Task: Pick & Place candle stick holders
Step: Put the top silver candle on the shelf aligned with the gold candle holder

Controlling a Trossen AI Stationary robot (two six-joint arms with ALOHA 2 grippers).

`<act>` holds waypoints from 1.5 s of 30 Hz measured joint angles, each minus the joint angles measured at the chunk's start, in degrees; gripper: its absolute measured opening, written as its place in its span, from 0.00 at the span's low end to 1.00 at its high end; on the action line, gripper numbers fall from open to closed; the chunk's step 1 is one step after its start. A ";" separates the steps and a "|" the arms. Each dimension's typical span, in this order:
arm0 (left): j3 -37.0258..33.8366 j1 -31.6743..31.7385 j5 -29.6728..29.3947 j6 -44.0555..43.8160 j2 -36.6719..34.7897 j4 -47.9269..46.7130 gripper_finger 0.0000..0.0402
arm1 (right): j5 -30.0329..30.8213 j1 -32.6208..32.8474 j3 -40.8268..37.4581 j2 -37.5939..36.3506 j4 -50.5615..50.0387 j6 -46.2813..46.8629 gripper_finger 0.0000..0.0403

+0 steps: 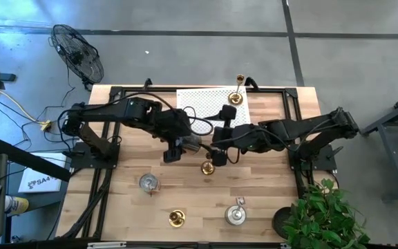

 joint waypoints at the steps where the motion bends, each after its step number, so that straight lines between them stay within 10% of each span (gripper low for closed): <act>1: 0.00 0.00 -0.02 0.00 0.00 0.00 0.88 | -1.35 0.01 0.00 0.00 -0.01 -0.33 0.97; 10: 0.00 0.00 0.00 0.07 0.00 0.34 0.88 | -13.75 -1.74 0.00 0.00 -0.08 4.28 0.97; 45: 0.00 -0.02 0.31 2.43 0.00 3.66 0.88 | -29.31 -8.39 0.00 6.38 2.92 8.15 0.97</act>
